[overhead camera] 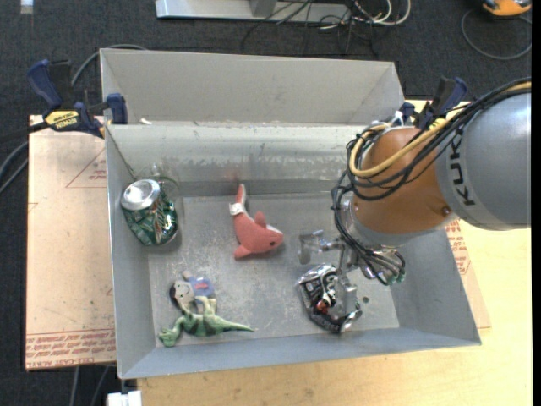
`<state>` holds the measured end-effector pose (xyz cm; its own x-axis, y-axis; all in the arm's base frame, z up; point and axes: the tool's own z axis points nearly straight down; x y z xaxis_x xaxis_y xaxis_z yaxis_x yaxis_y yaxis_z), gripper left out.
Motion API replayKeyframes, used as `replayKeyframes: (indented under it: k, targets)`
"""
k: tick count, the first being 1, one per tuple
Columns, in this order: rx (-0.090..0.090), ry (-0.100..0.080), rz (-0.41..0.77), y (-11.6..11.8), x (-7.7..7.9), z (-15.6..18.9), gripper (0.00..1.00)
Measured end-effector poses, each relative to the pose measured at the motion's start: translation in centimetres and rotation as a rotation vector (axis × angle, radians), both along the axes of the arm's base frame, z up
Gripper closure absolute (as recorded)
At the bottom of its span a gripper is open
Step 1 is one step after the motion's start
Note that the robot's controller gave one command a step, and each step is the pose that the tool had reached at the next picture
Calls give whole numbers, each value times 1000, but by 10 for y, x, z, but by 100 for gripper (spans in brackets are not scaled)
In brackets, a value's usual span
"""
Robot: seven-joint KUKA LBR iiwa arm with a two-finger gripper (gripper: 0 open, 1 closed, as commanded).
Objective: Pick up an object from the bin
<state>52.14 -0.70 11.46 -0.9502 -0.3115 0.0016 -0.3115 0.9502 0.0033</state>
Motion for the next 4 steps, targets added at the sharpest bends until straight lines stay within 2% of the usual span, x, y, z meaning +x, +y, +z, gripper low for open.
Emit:
replayKeyframes:
  k: [1,2,4]
  targets:
    - [-1,-14,40,-32,-24,-44,0]
    - [1,2,244,-24,-9,-42,100]
    - [2,5,244,-24,-10,-38,100]
